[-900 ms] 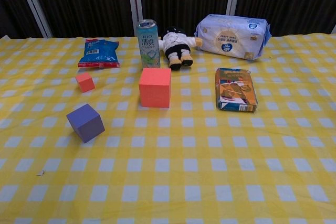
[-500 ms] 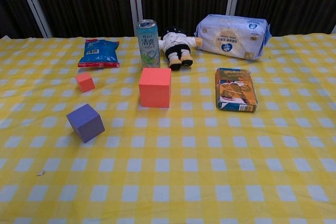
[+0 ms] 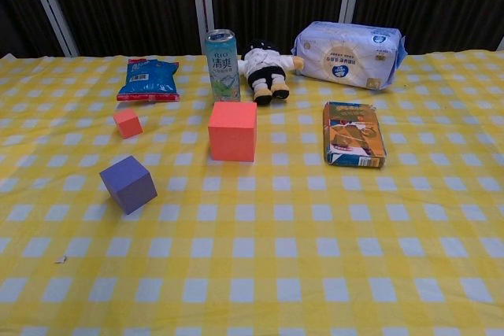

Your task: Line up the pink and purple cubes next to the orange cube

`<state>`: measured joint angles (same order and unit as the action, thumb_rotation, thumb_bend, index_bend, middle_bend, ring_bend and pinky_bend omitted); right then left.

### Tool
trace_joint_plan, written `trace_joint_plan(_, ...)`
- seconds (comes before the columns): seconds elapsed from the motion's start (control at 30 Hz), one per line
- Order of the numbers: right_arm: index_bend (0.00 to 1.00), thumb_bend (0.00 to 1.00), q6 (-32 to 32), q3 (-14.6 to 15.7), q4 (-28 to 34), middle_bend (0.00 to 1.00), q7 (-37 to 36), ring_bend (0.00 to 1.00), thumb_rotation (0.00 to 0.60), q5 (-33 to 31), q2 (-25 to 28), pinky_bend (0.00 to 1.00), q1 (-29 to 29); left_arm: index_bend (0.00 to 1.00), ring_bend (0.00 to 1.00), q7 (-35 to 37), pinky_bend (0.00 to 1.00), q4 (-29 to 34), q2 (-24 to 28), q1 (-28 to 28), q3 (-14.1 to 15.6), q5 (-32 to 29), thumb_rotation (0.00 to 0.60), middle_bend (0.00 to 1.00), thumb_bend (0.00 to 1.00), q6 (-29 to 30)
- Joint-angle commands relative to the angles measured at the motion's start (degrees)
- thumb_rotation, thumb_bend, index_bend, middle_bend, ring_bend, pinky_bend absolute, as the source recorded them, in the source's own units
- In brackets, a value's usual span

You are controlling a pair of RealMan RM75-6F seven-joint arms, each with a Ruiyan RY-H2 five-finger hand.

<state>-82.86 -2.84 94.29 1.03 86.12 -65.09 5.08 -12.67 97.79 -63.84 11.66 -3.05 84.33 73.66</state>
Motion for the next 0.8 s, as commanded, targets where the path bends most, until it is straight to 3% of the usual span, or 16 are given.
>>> trace_joint_plan(0.03, 0.0, 0.34, 0.13, 0.02, 0.04, 0.0, -0.11, 0.0, 0.6, 0.02, 0.0, 0.0, 0.07, 0.04, 0.0, -3.1, 0.0, -0.04, 0.22, 5.87, -2.71, -1.64, 0.6, 0.0, 0.18, -6.8)
trace_joint_plan(0.37, 0.0, 0.34, 1.2, -0.37, 0.63, 0.0, -1.28, 0.0, 0.6, -1.13, 0.49, 0.0, 0.45, 0.16, 0.0, -9.21, 0.0, -2.9, -3.97, 17.68, -5.26, -7.53, 0.6, 0.0, 0.18, -22.16)
trace_joint_plan(0.8, 0.0, 0.34, 1.82, -0.65, 0.82, 0.0, -2.72, 0.0, 0.6, -1.69, 0.8, 0.0, 0.75, 0.21, 0.0, -15.64, 0.0, -6.89, -11.39, 23.98, -4.39, -14.08, 0.6, 0.0, 0.2, -27.49)
